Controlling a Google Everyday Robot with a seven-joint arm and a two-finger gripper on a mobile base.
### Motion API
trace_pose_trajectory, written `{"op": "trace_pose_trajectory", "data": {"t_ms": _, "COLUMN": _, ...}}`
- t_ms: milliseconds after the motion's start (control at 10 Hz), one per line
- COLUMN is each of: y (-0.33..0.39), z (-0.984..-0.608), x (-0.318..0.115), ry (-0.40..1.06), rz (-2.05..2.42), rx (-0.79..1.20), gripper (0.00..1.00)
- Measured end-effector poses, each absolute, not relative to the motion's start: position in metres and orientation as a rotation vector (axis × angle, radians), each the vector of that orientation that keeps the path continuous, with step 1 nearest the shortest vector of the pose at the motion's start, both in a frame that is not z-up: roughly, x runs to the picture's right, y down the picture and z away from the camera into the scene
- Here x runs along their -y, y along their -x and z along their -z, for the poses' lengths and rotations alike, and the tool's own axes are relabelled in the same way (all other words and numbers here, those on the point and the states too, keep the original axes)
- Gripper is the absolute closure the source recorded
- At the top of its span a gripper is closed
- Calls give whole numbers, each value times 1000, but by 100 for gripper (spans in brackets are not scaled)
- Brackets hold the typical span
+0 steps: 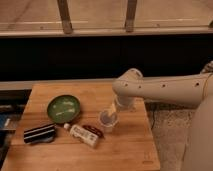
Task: Pick up the ceramic cup
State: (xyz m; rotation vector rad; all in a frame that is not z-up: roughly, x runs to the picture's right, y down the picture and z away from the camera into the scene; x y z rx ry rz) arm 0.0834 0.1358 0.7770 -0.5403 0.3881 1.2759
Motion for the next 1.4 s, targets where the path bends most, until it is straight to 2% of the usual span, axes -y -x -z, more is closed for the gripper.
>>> {"op": "trace_pose_trajectory", "data": {"t_ms": 100, "y": -78, "z": -787, "x": -144, "ry": 563, "rz": -1267, "rx": -386, "gripper": 27}}
{"op": "trace_pose_trajectory", "data": {"t_ms": 400, "y": -49, "z": -811, "x": -166, "ry": 628, "rz": -1222, "rx": -385, "gripper": 57}}
{"op": "trace_pose_trajectory", "data": {"t_ms": 800, "y": -43, "z": -801, "x": -167, "ry": 636, "rz": -1202, "rx": -395, "gripper": 94}}
{"op": "trace_pose_trajectory", "data": {"t_ms": 900, "y": -41, "z": -794, "x": -161, "ry": 628, "rz": -1197, "rx": -390, "gripper": 100}}
{"op": "trace_pose_trajectory", "data": {"t_ms": 1200, "y": -33, "z": -785, "x": -134, "ry": 588, "rz": -1193, "rx": -351, "gripper": 100}}
{"op": "trace_pose_trajectory", "data": {"t_ms": 1400, "y": -25, "z": -790, "x": -96, "ry": 544, "rz": -1186, "rx": -289, "gripper": 100}}
